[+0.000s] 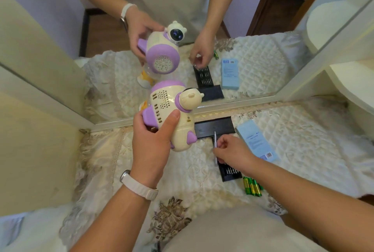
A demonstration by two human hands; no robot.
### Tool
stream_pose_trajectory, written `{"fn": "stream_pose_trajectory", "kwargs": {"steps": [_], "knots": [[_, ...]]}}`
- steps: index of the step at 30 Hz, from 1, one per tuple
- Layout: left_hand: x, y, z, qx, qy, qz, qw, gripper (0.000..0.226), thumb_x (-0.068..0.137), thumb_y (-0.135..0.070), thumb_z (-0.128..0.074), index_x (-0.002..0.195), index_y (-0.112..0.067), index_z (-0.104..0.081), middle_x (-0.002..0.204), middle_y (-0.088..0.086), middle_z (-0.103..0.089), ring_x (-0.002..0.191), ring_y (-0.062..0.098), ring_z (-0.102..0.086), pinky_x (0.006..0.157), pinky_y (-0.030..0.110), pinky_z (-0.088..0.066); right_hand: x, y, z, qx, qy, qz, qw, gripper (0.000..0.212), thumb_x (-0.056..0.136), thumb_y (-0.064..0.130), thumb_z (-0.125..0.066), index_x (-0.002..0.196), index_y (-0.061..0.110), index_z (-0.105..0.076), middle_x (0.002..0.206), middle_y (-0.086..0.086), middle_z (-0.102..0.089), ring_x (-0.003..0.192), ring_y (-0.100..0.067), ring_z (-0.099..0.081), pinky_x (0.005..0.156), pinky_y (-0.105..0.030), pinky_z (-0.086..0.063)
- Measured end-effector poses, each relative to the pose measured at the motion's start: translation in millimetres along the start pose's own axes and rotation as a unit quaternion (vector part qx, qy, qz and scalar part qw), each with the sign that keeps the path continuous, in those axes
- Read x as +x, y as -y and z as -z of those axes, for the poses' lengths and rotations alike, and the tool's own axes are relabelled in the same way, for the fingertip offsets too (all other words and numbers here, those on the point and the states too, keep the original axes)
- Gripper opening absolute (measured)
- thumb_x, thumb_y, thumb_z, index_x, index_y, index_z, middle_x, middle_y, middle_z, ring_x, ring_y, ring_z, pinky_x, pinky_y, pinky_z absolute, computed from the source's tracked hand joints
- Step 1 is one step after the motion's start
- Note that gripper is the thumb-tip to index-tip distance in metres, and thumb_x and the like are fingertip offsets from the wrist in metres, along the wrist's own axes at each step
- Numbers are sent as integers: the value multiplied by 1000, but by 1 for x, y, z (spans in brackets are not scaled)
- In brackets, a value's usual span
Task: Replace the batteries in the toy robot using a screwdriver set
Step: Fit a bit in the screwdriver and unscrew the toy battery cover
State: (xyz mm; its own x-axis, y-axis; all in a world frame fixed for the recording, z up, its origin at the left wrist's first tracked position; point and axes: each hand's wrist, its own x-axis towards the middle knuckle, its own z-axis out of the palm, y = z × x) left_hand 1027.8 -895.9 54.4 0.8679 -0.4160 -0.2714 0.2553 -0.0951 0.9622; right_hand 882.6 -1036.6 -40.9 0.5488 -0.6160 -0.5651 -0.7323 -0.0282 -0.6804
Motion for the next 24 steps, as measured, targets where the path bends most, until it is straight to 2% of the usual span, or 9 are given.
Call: {"fn": "stream_pose_trajectory", "kwargs": {"steps": [3,6,9,13,18,21,24], "knots": [[4,6,5,0,-8,12,1000,57,64,-45,-79,113,-26,-56,95,-11,-71,82,7,-70,52,26,-52,14,-6,-16,-51,19,-4,998,8,81,16,-65,80,14,-57,74,-3,-66,65,-16,-65,69,-36,-57],[8,11,10,5,-21,24,999,46,76,-35,-80,114,-25,-56,96,-12,-70,84,5,-69,57,28,-54,24,-9,-30,-132,31,-1,991,9,80,20,-64,84,13,-60,81,-3,-66,77,-19,-63,69,-32,-50],[11,12,13,3,-24,25,999,53,68,-42,-79,112,-26,-56,96,-13,-69,82,2,-69,58,27,-54,30,-7,-40,-190,36,2,981,11,81,22,-63,84,13,-59,82,-1,-62,75,-17,-58,60,-28,-44],[15,12,12,-4,-20,28,999,59,60,-48,-77,110,-26,-55,91,-15,-70,81,0,-70,59,27,-55,35,-7,-46,-213,45,-7,976,12,81,23,-62,78,14,-54,74,1,-58,69,-15,-56,51,-25,-37],[17,16,12,-3,-17,35,999,59,63,-51,-83,111,-29,-56,92,-20,-72,87,3,-71,64,29,-56,38,-11,-50,-232,50,2,972,12,83,22,-60,77,13,-54,70,0,-60,58,-10,-53,45,-22,-31],[15,16,11,-4,-13,30,999,57,60,-53,-77,107,-30,-55,87,-24,-71,84,0,-70,63,28,-55,37,-9,-51,-242,46,5,969,15,84,24,-59,83,9,-58,77,-4,-63,65,-15,-56,47,-23,-33],[13,12,11,-15,-11,21,1000,57,59,-51,-76,107,-30,-56,87,-23,-71,84,0,-70,62,27,-55,32,-5,-49,-242,30,15,970,25,89,32,-55,92,7,-58,85,-6,-66,75,-19,-58,56,-28,-39]]}}
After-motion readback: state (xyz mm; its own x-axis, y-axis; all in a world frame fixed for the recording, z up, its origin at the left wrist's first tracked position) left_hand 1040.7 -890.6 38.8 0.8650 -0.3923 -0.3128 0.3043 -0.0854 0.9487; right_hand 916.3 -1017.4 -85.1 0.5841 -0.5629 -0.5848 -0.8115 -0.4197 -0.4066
